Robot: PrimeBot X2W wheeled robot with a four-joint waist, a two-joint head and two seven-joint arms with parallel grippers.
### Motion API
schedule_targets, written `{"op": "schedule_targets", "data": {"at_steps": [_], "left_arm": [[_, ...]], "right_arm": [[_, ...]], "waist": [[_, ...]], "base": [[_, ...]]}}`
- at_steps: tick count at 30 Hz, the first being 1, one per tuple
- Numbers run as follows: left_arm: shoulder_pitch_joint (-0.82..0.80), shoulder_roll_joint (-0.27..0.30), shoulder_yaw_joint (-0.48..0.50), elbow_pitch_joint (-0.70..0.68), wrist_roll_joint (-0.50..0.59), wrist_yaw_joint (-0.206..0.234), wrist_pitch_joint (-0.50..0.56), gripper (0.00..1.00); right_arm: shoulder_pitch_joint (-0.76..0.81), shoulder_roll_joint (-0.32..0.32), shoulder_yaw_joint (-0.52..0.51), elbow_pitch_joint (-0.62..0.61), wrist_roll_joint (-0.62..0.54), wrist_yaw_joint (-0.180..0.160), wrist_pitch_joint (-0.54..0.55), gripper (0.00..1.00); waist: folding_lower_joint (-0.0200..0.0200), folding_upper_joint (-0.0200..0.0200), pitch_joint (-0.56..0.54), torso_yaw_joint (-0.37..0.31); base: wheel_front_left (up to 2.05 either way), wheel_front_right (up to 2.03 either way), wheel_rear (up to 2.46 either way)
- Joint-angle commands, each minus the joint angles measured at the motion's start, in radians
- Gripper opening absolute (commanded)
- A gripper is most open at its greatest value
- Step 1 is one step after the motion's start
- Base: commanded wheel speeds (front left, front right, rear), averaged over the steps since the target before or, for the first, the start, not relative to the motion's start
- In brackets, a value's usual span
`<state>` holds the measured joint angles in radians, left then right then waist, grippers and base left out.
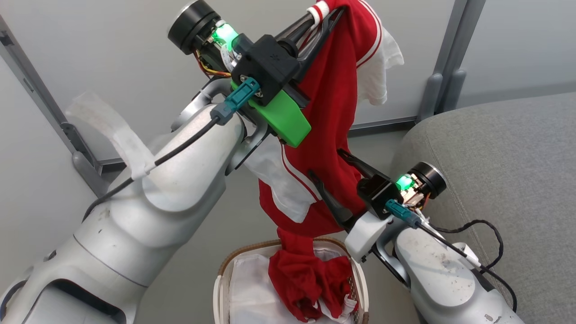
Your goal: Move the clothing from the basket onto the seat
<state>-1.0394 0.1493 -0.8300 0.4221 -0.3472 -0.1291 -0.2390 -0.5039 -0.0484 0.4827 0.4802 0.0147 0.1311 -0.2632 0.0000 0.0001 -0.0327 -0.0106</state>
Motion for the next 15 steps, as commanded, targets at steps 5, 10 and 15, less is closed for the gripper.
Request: {"op": "schedule_targets", "data": {"at_steps": [5,10,15], "left_arm": [[0.009,-0.001,-0.012,-0.019,-0.042,-0.002,0.0,0.0],[0.041,0.016,-0.009,-0.011,-0.062,0.003,0.003,0.0],[0.079,0.028,0.002,0.0,-0.084,0.015,-0.003,0.0]], "right_arm": [[-0.033,-0.003,0.007,0.024,0.018,-0.001,-0.003,0.0],[-0.033,-0.003,0.003,0.012,0.032,-0.001,-0.003,0.0],[-0.017,-0.003,0.001,0.0,0.032,-0.001,-0.003,0.0]], "waist": [[0.0,-0.0001,-0.01,0.009],[0.0,-0.0001,-0.013,0.008],[0.0,-0.0001,-0.014,0.002]], "base": [[0.0,0.0,0.0],[0.0,0.0,0.0],[0.0,0.0,0.0]]}}
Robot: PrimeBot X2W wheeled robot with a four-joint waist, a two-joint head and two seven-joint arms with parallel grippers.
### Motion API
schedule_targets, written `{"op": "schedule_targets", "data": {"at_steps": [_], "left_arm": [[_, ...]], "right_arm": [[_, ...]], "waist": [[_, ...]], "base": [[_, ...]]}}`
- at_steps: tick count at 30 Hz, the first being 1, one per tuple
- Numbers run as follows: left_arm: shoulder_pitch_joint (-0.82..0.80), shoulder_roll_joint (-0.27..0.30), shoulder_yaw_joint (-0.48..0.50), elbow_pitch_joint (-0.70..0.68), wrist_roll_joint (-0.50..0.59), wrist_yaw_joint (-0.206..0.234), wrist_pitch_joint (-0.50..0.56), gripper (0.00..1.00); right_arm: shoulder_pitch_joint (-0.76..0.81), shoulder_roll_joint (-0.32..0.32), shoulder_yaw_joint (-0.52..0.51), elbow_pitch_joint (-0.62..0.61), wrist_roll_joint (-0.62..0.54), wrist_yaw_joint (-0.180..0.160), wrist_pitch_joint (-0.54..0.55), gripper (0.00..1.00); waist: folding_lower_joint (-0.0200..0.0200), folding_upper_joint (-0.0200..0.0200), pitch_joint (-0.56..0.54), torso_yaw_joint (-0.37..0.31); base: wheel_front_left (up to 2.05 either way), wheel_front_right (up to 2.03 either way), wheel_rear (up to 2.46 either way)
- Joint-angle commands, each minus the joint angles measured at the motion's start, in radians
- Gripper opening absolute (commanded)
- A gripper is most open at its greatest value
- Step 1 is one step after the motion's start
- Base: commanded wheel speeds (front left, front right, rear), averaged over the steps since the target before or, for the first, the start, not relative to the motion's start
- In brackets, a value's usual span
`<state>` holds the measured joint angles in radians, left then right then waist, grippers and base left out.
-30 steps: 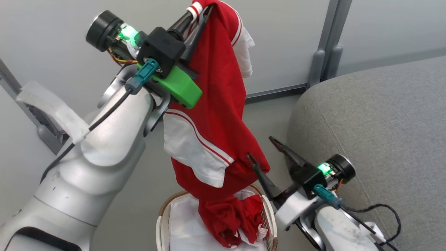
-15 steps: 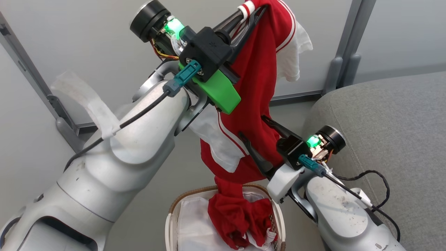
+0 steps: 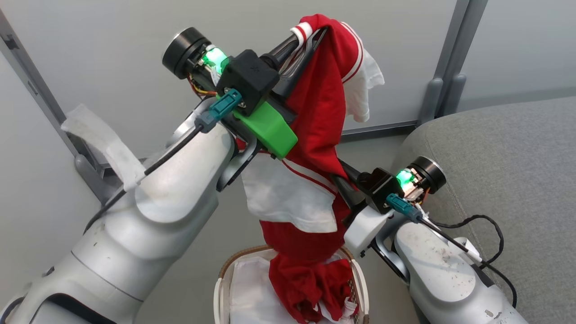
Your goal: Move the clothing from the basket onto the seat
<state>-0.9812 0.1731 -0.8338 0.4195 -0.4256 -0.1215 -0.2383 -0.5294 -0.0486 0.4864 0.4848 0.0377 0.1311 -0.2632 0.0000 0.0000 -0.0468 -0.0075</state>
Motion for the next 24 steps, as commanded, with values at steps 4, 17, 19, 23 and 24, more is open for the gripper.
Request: {"op": "schedule_targets", "data": {"at_steps": [4,17,19,23,24], "left_arm": [[0.067,0.013,0.021,0.02,-0.026,0.029,-0.011,0.01],[0.374,-0.016,0.135,0.041,-0.086,0.052,-0.027,1.0],[0.43,-0.021,0.16,0.038,-0.077,0.048,-0.026,1.0],[0.539,-0.037,0.219,0.033,-0.064,0.04,-0.026,1.0],[0.565,-0.043,0.234,0.032,-0.06,0.037,-0.026,1.0]], "right_arm": [[0.017,-0.003,-0.01,-0.021,0.009,-0.001,-0.002,0.0],[0.046,-0.003,-0.108,-0.06,-0.014,-0.001,-0.002,0.0],[0.05,-0.003,-0.131,-0.066,-0.022,-0.001,-0.002,0.0],[0.058,-0.003,-0.183,-0.077,-0.039,-0.001,-0.002,0.0],[0.062,-0.003,-0.198,-0.079,-0.045,-0.001,-0.002,0.0]], "waist": [[0.0,0.0,0.002,-0.007],[0.0,0.0,0.024,-0.023],[0.0,0.0,0.028,-0.025],[0.0,0.0,0.036,-0.027],[0.0,0.0,0.038,-0.027]], "base": [[0.0,0.0,0.0],[0.0,0.0,0.0],[0.0,0.0,0.0],[0.0,0.0,0.0],[0.0,0.0,0.0]]}}
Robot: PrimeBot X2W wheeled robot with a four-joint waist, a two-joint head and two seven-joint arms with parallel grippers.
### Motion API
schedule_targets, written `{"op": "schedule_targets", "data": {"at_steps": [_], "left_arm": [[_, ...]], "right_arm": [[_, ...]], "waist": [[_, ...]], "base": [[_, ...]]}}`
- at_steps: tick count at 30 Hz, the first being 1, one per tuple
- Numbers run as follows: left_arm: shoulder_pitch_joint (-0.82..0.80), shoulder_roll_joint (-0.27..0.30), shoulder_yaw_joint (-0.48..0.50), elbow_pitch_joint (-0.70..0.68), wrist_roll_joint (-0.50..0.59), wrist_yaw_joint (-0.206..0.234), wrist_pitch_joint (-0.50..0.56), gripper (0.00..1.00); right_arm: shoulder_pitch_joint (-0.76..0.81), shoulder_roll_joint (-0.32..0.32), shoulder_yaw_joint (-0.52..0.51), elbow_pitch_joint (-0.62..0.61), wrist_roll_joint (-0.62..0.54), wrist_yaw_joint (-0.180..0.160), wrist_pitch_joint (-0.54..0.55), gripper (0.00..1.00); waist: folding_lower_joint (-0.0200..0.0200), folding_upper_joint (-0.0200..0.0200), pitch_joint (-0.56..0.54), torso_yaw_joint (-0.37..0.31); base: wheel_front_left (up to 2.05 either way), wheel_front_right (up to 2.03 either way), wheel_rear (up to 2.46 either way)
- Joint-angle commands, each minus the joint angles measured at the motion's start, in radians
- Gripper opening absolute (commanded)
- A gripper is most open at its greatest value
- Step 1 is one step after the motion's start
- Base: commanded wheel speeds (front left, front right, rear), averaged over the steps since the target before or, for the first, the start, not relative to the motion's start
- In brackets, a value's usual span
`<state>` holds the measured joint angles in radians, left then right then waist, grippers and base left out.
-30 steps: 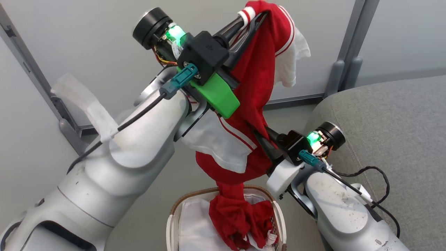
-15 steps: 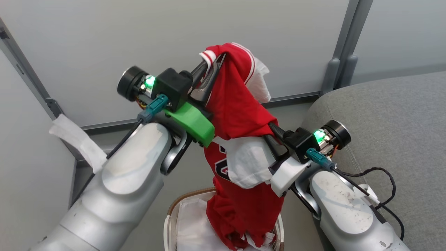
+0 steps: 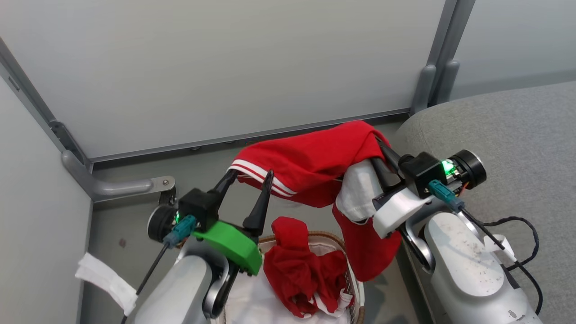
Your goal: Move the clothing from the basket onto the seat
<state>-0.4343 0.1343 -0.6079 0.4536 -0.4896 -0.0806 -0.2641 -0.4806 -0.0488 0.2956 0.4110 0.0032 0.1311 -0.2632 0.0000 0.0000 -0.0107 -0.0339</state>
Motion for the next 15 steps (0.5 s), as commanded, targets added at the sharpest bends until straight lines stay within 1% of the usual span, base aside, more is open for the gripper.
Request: {"op": "schedule_targets", "data": {"at_steps": [1,6,15], "left_arm": [[0.038,-0.008,0.019,0.0,0.009,-0.006,0.0,1.0],[0.124,-0.028,0.075,0.003,0.039,-0.021,0.0,1.0],[0.196,-0.064,0.154,-0.019,0.103,-0.038,0.0,1.0]], "right_arm": [[0.018,-0.003,-0.02,-0.007,-0.013,-0.001,-0.002,0.0],[0.03,-0.003,-0.081,-0.017,-0.03,-0.001,-0.002,0.0],[0.058,-0.003,-0.124,-0.022,-0.046,-0.001,-0.002,0.0]], "waist": [[0.0,0.0,0.003,0.0],[0.0,0.0,0.009,0.002],[0.0,0.0,0.012,-0.004]], "base": [[0.0,0.0,0.0],[0.0,0.0,0.0],[0.0,0.0,0.0]]}}
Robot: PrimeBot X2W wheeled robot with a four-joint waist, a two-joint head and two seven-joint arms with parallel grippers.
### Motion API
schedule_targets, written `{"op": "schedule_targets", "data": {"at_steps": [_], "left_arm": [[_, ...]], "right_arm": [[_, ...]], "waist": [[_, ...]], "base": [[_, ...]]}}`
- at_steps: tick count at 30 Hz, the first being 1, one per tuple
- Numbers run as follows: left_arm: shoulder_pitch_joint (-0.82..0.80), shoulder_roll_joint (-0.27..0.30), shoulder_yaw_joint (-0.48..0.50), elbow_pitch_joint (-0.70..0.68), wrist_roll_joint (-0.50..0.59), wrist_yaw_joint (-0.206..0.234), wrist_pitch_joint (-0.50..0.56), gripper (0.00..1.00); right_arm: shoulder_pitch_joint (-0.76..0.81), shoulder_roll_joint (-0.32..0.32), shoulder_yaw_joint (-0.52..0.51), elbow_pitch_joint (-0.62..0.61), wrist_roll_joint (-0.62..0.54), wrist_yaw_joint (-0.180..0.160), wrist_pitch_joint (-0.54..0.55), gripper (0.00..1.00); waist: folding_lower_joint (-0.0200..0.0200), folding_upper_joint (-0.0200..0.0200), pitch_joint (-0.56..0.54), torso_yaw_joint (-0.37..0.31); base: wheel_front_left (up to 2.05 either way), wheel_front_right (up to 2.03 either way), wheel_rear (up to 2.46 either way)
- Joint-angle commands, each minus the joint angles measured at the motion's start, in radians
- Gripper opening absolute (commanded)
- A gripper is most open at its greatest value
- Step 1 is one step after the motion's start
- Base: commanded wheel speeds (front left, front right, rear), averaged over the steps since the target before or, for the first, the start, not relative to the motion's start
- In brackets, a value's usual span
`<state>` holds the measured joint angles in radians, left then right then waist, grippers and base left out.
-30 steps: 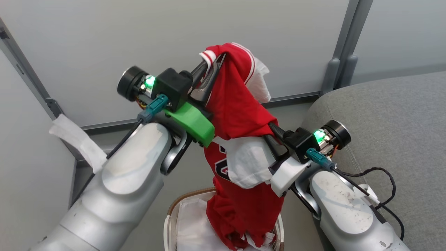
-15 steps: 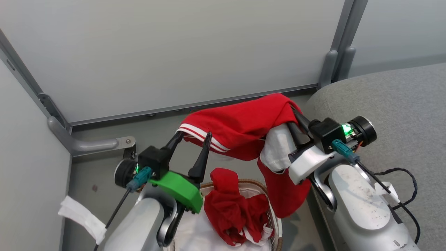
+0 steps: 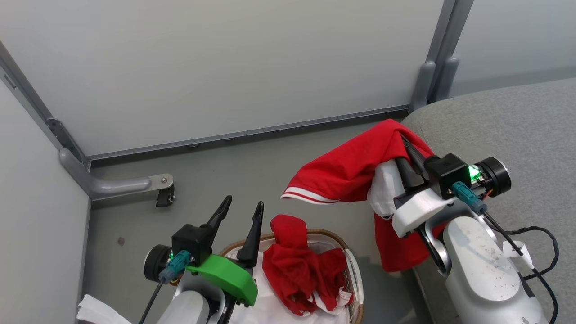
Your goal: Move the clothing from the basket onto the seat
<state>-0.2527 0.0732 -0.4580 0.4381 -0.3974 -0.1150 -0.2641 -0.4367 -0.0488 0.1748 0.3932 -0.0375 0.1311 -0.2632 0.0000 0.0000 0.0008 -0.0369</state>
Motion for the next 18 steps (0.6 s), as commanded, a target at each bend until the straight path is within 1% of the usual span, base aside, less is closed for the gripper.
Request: {"op": "schedule_targets", "data": {"at_steps": [1,5,9,18], "left_arm": [[0.02,-0.005,0.008,-0.003,0.015,-0.005,0.0,1.0],[0.031,-0.012,0.021,-0.005,0.04,-0.009,0.0,1.0],[0.042,-0.016,0.021,-0.008,0.061,-0.013,0.0,1.0],[0.036,-0.021,0.03,-0.033,0.076,-0.016,0.0,1.0]], "right_arm": [[0.015,-0.003,-0.006,-0.004,-0.006,-0.001,-0.002,0.0],[0.013,-0.003,-0.018,-0.002,-0.007,-0.001,-0.002,0.0],[0.003,-0.003,-0.028,0.0,-0.006,-0.001,-0.002,0.0],[-0.026,-0.003,-0.048,-0.01,-0.028,-0.001,-0.002,0.0]], "waist": [[0.0,0.0,0.001,-0.003],[0.0,0.0,0.005,-0.016],[0.0,0.0,0.011,-0.055],[0.0,0.0,0.05,-0.219]], "base": [[0.0,0.0,0.0],[0.0,0.0,0.0],[0.0,0.0,0.0],[0.0,0.0,0.0]]}}
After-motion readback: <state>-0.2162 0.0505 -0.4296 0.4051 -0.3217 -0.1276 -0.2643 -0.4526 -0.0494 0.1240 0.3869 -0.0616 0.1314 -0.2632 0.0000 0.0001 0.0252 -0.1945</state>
